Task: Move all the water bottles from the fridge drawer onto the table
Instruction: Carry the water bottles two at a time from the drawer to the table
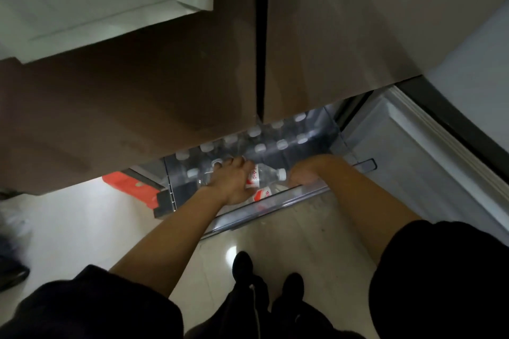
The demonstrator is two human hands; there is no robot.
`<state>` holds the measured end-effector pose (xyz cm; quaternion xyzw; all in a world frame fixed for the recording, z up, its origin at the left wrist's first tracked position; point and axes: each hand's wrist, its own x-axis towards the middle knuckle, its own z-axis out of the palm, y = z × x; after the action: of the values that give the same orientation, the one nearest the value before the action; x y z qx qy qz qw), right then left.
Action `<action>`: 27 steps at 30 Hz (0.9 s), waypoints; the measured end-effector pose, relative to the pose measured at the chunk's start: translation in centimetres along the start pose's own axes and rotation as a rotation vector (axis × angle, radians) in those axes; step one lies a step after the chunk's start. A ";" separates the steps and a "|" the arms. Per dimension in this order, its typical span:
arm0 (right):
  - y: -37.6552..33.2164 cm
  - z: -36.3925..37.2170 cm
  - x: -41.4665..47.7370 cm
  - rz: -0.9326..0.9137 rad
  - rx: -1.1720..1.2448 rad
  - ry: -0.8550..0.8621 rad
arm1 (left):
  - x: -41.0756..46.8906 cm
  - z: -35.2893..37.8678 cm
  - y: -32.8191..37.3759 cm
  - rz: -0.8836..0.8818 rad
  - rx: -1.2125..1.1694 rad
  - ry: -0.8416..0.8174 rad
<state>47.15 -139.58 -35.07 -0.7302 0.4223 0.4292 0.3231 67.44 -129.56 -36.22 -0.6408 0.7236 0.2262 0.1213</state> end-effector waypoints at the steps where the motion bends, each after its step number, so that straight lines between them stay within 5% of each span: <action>1: -0.6 -0.2 -0.4 0.007 -0.006 -0.031 | 0.2 0.2 -0.1 -0.003 0.000 0.001; 13: -1.6 -1.1 -2.8 -0.005 0.054 -0.030 | 0.8 0.7 0.9 -0.062 0.018 0.009; 18: -0.9 -1.8 -5.7 -0.172 0.202 0.192 | -0.8 -0.5 0.0 -0.121 -0.227 0.139; 27: 0.4 -2.9 -11.4 -0.269 0.365 0.870 | -6.2 -1.7 -0.7 -0.220 -0.806 0.534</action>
<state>44.73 -138.28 -23.59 -0.8212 0.4884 -0.0421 0.2921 69.29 -124.99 -31.97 -0.7450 0.5123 0.3017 -0.3025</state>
